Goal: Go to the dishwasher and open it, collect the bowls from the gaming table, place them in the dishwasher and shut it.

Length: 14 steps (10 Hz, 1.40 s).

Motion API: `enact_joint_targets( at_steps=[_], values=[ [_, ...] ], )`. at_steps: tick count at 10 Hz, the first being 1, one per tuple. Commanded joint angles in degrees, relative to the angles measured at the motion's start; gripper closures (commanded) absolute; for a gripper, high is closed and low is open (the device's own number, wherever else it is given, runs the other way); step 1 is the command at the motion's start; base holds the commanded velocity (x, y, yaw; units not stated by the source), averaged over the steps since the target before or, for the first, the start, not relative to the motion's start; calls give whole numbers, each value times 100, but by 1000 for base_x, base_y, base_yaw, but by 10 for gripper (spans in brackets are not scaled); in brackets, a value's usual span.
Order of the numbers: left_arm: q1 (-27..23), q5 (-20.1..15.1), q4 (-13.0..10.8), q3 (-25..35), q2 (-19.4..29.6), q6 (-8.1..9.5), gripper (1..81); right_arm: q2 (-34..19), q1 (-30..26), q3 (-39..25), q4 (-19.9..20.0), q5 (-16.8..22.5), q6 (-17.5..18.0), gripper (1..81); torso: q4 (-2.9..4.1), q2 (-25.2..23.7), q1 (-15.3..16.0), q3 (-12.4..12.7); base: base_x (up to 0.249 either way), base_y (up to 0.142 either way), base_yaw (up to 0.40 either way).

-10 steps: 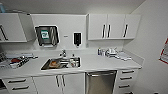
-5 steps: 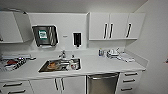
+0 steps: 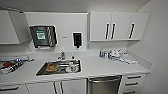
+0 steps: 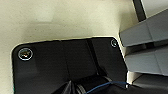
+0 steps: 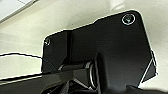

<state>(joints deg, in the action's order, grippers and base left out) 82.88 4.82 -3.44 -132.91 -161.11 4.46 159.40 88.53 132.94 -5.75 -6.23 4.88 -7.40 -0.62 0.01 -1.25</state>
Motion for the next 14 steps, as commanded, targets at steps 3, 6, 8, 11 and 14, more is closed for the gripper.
enact_joint_targets(
  at_steps=[3, 6, 8, 11, 14],
  values=[
    [-329, -244, 1, 55, 61, -24, 10, -82, -278, -23, 30, 263, -13, 10, 0, 0, 0, 0, 142, 0, 0],
    [-330, -244, 1, 55, 61, -24, 10, -73, -278, -23, 30, 263, -22, 10, 0, 0, 0, 0, 142, 0, 0],
    [-329, -244, -8, 55, 61, -24, 10, -73, -278, -23, 39, 263, -13, 10, 0, 0, 0, 0, 142, 0, 0],
    [-329, -253, 1, 63, 61, -24, 10, -73, -279, -15, 39, 263, -22, 10, 0, 4, 9, -2, 39, 0, 0],
    [-329, -271, -8, 72, 61, -16, 10, -73, -278, 3, 39, 263, -13, 10, 0, 4, 2, -2, 0, 0, 0]
  ],
)
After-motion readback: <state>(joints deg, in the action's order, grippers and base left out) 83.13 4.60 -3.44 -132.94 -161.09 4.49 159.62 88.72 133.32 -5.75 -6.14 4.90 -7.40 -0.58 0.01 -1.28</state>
